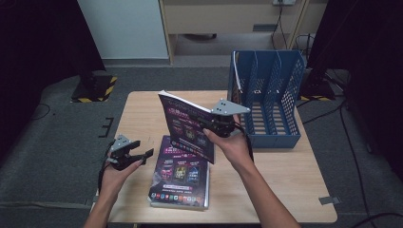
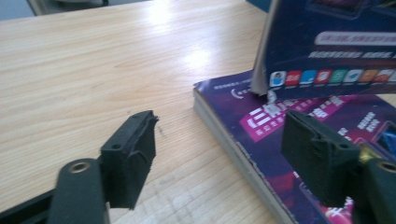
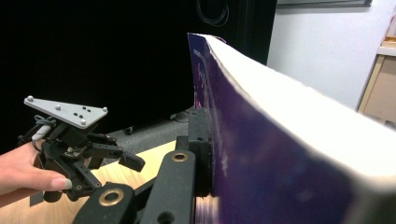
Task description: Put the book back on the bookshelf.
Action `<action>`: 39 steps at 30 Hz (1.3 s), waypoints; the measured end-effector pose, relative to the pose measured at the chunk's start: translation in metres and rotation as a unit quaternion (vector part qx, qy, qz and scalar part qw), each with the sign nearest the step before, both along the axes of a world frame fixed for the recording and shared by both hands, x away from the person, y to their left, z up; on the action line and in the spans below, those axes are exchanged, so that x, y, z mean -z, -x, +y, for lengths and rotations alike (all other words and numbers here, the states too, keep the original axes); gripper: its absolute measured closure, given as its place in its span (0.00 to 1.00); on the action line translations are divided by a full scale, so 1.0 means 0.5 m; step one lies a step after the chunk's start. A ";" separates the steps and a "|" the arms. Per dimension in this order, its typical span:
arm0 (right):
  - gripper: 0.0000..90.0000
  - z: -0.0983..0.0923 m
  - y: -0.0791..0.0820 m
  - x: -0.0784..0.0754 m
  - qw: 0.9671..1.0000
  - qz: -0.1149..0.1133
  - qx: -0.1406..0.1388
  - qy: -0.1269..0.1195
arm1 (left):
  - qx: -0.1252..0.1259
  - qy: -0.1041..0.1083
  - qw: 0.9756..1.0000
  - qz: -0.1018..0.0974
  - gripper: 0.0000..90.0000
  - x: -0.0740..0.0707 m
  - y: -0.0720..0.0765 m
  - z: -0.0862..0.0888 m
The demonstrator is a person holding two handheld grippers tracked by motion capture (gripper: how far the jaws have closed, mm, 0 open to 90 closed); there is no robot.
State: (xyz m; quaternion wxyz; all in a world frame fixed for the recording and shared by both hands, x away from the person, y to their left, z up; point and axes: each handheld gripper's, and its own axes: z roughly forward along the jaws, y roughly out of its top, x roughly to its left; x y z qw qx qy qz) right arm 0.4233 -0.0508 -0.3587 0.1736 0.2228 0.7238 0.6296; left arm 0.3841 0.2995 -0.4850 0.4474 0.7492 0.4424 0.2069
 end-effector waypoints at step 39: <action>0.92 -0.151 0.055 0.007 0.999 -0.006 0.045 -0.027 | -0.063 -0.078 0.992 0.071 0.07 0.069 -0.021 0.041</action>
